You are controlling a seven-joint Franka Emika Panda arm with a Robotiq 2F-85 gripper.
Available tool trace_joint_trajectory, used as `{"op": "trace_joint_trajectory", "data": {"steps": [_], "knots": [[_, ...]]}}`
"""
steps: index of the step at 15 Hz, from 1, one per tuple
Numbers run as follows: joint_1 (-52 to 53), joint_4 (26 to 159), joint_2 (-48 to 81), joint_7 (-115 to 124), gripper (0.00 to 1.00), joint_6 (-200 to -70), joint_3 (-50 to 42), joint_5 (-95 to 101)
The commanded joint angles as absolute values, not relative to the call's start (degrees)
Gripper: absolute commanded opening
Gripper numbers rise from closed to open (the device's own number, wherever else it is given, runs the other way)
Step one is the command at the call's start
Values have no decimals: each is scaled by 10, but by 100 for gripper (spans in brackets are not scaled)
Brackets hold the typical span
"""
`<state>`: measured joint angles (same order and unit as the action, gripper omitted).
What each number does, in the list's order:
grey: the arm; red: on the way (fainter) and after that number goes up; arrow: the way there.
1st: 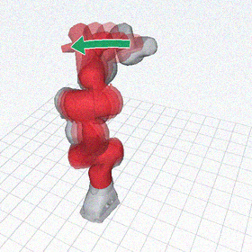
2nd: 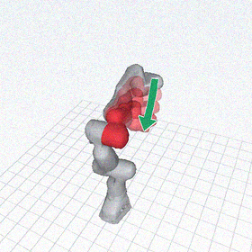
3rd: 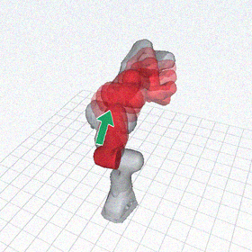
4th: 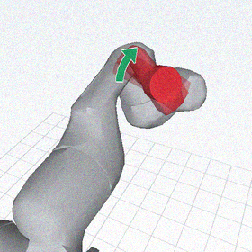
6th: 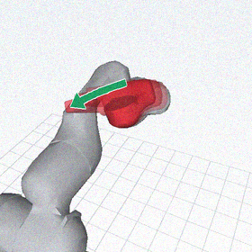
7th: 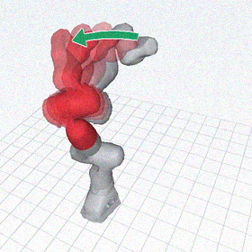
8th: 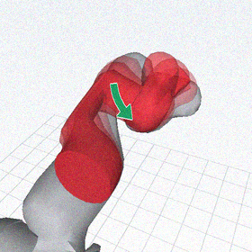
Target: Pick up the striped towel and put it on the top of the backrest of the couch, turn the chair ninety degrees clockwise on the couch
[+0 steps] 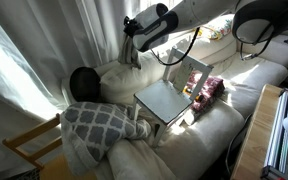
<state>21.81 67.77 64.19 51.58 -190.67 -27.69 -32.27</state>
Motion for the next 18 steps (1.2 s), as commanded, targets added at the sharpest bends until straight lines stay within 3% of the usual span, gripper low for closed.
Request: {"op": "trace_joint_trajectory", "data": {"steps": [1,5,7,13,18], "knots": [[292,722,648,564,71,-1829,-414,-386],[327,700,654,630,99,-1627,-503,-341],[327,689,639,615,100,-1538,-503,-328],[241,693,523,613,100,-1361,-360,-91],[132,742,411,497,100,-1333,-200,-63]]}}
